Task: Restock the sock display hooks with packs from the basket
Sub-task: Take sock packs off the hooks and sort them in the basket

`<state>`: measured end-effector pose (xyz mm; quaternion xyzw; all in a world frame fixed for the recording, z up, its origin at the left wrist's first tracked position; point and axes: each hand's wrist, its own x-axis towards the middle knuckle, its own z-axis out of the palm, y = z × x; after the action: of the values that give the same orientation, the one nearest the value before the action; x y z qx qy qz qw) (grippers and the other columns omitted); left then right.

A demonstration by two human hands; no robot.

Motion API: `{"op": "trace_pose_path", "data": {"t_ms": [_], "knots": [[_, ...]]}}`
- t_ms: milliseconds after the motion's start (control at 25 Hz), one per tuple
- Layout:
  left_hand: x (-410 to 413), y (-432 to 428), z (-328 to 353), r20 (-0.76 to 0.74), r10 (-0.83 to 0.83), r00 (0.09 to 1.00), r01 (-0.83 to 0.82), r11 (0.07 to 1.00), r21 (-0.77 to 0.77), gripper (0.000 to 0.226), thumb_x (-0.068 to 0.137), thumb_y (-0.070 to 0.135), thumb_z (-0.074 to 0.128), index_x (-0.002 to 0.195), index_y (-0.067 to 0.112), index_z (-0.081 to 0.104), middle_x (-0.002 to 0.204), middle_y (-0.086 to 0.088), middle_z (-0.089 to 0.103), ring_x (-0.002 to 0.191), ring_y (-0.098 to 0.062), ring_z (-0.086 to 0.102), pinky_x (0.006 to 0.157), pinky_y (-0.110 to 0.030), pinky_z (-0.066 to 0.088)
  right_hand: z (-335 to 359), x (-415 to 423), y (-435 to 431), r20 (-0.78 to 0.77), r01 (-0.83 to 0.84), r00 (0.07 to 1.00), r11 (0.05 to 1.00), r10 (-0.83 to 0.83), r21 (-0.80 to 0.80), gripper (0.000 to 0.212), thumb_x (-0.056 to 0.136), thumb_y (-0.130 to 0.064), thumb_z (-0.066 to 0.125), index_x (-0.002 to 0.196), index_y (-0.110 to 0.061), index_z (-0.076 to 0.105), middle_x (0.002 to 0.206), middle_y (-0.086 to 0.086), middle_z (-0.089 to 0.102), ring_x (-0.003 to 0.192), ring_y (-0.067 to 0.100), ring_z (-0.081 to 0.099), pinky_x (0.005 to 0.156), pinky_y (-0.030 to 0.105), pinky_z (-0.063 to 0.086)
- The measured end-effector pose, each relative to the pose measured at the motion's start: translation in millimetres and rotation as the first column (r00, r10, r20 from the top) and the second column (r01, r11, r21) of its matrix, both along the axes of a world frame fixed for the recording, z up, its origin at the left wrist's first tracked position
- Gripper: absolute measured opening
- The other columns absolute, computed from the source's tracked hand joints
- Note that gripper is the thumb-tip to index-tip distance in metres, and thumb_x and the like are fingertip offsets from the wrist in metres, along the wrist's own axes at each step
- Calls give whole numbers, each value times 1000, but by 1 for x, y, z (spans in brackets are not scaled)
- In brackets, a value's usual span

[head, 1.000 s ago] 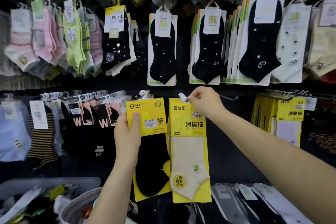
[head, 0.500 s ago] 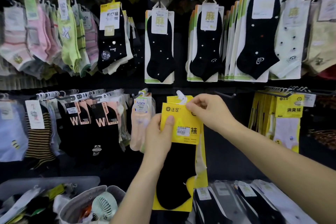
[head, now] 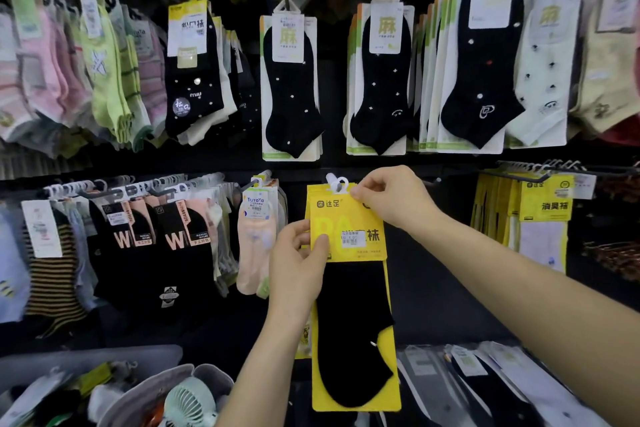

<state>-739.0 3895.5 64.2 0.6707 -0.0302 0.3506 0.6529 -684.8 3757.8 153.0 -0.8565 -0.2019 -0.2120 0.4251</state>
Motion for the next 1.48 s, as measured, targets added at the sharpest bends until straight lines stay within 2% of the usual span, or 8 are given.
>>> {"op": "trace_pose_path", "data": {"t_ms": [320,440,520,640,720,960,1080,1480], "knots": [[6,7,-9,-36,170,985,-159,964,215,21,81,19,66,84,33,50,83,12,61,69,-1,58,55,-6,43,-20,1,6,103,84,992,995,-78,-58,13,85,-39,63,85,-28,68,87,-10,60,89,13,58,70,32,47],[10,11,-16,-39,261,965,-232,909,346,38,76,27,70,107,26,48,103,16,53,94,4,52,77,-6,43,-35,1,2,102,114,987,991,-121,74,34,81,-40,68,110,-26,57,110,-1,54,93,14,54,74,31,46],[15,12,-21,-108,188,976,-140,928,344,62,79,30,69,132,17,39,129,8,47,122,-6,44,102,-26,40,-56,-2,-3,-4,71,997,986,-71,152,64,79,-38,71,133,-22,40,125,1,47,110,17,51,90,36,47],[23,7,-32,-153,-47,987,82,970,228,44,88,25,62,126,32,43,121,15,58,121,-7,50,98,-25,43,-96,-6,1,-176,-75,979,983,105,166,74,86,-38,63,146,-17,24,139,0,44,129,19,43,105,39,39],[26,0,-39,-113,-98,989,118,975,190,37,91,18,57,122,35,45,106,24,62,107,7,55,86,-11,44,-115,-6,8,-211,-145,958,964,193,221,62,93,-33,54,145,-19,25,128,-9,50,123,12,47,94,24,41],[33,-5,-47,-42,-119,992,123,987,100,40,93,17,53,132,25,45,112,20,62,110,1,56,91,-18,44,-130,1,12,-220,-211,930,917,295,340,58,95,-32,51,145,-25,23,123,-17,48,109,-1,45,72,7,38],[28,-8,-63,-47,-83,995,87,992,87,37,95,21,50,130,31,47,116,24,60,112,8,52,88,-12,42,-147,-3,9,-230,-218,928,928,293,302,59,96,-28,50,146,-24,21,132,-12,47,115,4,45,83,14,39],[-42,-6,-168,-454,-82,887,123,990,63,75,87,52,48,148,17,23,154,-1,27,141,-17,27,116,-38,24,-260,-45,-54,-520,-128,836,984,173,122,77,88,-46,54,149,-14,19,154,3,27,140,20,29,114,43,29]]}}
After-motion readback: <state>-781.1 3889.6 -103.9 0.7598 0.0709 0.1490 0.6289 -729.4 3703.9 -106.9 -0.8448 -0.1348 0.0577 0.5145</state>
